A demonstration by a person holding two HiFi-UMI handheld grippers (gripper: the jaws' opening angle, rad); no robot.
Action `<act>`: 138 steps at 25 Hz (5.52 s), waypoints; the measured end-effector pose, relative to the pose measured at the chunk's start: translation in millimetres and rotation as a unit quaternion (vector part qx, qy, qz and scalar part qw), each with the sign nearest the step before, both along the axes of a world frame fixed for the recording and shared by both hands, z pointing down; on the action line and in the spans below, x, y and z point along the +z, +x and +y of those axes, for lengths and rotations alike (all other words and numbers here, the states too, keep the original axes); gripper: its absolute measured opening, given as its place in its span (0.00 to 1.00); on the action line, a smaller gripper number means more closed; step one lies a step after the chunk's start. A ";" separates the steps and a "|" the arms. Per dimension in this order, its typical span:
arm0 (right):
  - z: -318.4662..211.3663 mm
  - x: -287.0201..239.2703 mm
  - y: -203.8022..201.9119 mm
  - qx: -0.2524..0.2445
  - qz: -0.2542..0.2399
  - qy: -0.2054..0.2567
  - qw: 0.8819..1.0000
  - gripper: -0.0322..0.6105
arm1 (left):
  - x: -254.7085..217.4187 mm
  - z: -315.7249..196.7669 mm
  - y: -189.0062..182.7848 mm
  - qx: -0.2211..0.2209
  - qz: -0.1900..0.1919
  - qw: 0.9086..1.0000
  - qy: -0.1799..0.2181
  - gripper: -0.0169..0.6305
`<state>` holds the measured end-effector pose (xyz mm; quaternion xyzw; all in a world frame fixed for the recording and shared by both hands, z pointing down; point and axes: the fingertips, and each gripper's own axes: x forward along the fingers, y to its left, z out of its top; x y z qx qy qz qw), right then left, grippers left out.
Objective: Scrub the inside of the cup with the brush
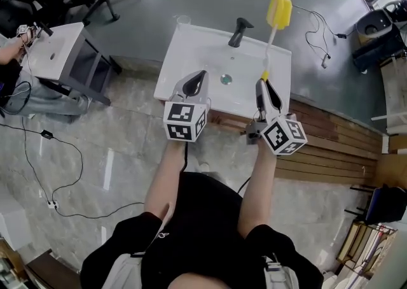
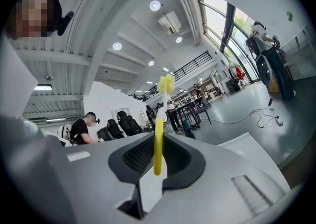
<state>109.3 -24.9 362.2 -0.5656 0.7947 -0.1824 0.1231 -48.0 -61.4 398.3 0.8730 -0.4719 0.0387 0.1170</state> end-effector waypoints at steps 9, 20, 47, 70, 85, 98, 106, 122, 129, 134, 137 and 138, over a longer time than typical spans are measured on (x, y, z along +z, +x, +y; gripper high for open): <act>-65.8 28.6 1.3 0.007 -0.010 -0.034 0.999 0.13 | 24.9 -71.0 -2.3 0.001 -0.037 0.999 0.003 0.05; -112.4 49.5 1.2 0.007 -0.015 -0.060 0.998 0.13 | 50.2 -126.9 -27.2 -0.030 -0.041 0.999 0.002 0.05; -185.1 84.1 -4.9 0.035 0.037 -0.123 0.991 0.13 | 145.1 -261.0 -73.1 -0.011 -0.139 0.990 0.027 0.59; -190.4 98.2 16.1 0.071 0.049 -0.148 0.985 0.13 | 189.1 -333.7 -65.1 -0.003 -0.132 0.991 0.017 0.59; -195.2 87.7 21.7 0.081 0.045 -0.125 0.988 0.13 | 189.0 -347.9 -51.4 0.002 -0.132 0.991 0.039 0.48; -189.9 89.4 21.0 0.077 0.044 -0.125 0.988 0.13 | 186.3 -343.3 -49.3 0.016 -0.145 0.988 0.043 0.47; -179.5 88.1 19.6 0.066 0.035 -0.116 0.990 0.13 | 153.1 -318.0 -39.9 0.057 -0.178 0.979 0.082 0.47; -151.7 63.9 47.1 -0.056 0.080 -0.066 0.993 0.13 | 83.3 -240.6 -19.0 0.065 -0.332 0.933 0.118 0.47; -119.0 55.5 54.3 -0.118 0.127 -0.060 0.983 0.13 | 61.0 -206.4 -8.2 0.066 -0.371 0.918 0.124 0.47; -99.2 59.2 67.0 -0.161 0.177 -0.052 0.970 0.13 | 47.2 -186.4 5.0 0.064 -0.410 0.900 0.136 0.47; -85.1 63.0 73.2 -0.183 0.201 -0.049 0.961 0.13 | 44.0 -176.6 10.3 0.060 -0.435 0.888 0.137 0.47; -81.0 63.4 73.0 -0.191 0.209 -0.047 0.958 0.13 | 43.4 -174.3 9.9 0.060 -0.446 0.882 0.139 0.47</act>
